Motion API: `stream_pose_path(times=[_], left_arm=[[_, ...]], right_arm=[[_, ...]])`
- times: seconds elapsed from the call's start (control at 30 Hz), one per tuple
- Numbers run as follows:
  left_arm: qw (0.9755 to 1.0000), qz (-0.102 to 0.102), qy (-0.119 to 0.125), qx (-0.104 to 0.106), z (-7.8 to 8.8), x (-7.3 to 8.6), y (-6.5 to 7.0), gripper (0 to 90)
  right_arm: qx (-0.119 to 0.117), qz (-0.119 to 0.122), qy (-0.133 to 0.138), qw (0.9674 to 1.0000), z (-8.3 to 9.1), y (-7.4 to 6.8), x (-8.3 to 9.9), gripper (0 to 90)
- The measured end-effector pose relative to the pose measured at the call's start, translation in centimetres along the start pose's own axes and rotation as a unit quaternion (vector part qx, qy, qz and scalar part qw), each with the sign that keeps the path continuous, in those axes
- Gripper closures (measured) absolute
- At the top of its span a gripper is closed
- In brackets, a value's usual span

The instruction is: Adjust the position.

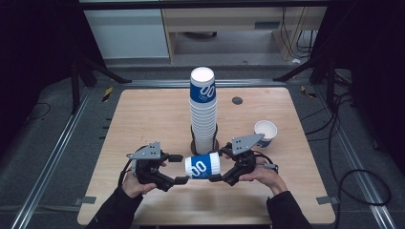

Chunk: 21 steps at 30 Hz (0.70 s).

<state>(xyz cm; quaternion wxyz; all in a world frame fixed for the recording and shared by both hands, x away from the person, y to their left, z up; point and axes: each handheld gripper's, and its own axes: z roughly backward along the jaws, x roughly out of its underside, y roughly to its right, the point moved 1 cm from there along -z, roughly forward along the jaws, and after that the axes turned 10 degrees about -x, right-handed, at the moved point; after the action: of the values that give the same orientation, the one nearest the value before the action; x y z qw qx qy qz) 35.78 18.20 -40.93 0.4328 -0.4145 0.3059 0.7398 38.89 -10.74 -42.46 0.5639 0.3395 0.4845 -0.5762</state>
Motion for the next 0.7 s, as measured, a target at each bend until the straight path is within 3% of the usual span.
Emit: stream_pose_path(times=[0.07, 0.23, 0.37, 0.43, 0.53, 0.7], left_arm=[[0.9995, -0.011, -0.026, -0.012, -0.3, 0.3, -0.1, 16.1], [0.9970, -0.024, -0.072, -0.010, -1.6, 0.8, 0.1, 13.6], [0.9929, -0.047, -0.110, -0.006, -2.7, 1.2, 0.6, 13.2], [0.9894, -0.062, -0.131, -0.005, -3.4, 1.6, 0.9, 13.4], [0.9850, -0.083, -0.152, -0.004, -4.0, 1.9, 1.2, 14.8], [0.9829, -0.090, -0.160, -0.003, -4.3, 2.1, 1.5, 21.0]], right_arm=[[0.005, 0.000, -0.007, 1.0000, 0.0, 0.1, 0.0, 17.1], [0.021, 0.006, -0.049, 0.9986, -0.6, 0.2, 0.2, 16.8], [0.021, 0.006, -0.099, 0.9948, -2.1, 0.2, 0.7, 16.6], [0.011, 0.010, -0.116, 0.9931, -2.9, 0.1, 0.8, 16.6], [-0.001, 0.014, -0.132, 0.9912, -3.9, -0.1, 0.8, 16.6], [-0.005, 0.011, -0.146, 0.9892, -4.4, -0.1, 1.1, 16.4]])
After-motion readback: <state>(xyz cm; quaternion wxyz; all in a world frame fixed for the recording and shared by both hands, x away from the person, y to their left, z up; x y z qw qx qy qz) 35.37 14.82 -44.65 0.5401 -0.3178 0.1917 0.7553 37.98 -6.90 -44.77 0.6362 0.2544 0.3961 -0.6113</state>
